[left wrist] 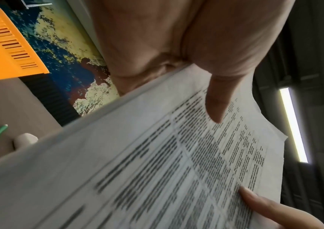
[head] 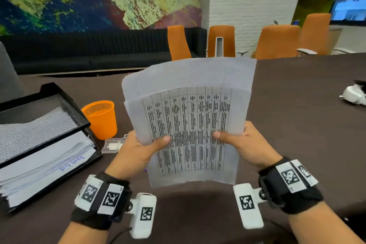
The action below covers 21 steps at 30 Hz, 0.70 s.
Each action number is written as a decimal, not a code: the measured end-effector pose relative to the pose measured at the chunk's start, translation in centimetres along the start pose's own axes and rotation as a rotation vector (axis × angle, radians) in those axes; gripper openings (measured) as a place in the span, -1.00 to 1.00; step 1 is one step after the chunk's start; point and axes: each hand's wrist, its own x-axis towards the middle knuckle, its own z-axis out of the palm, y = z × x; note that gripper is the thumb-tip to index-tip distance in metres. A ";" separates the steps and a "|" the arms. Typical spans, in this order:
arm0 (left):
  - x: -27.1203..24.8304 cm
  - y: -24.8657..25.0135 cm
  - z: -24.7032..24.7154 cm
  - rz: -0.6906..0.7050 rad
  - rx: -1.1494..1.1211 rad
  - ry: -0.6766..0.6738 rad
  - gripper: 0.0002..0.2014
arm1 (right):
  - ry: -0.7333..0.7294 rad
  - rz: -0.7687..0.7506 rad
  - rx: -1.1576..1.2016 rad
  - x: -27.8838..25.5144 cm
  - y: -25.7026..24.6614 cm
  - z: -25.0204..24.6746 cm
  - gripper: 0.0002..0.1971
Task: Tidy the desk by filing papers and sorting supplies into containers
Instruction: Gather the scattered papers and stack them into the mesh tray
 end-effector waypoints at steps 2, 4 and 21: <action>-0.3 0.1 0.4 -0.030 -0.035 0.000 -0.73 | -0.037 0.028 -0.031 -0.1 0.4 -0.3 -0.74; -0.3 0.3 0.7 -0.044 -0.030 0.007 -0.78 | -0.080 0.022 -0.052 -0.2 0.7 -0.6 -0.70; 0.4 -5.7 -4.9 -0.568 -0.572 0.508 -0.76 | 0.084 0.383 0.214 -0.2 6.1 4.9 -0.35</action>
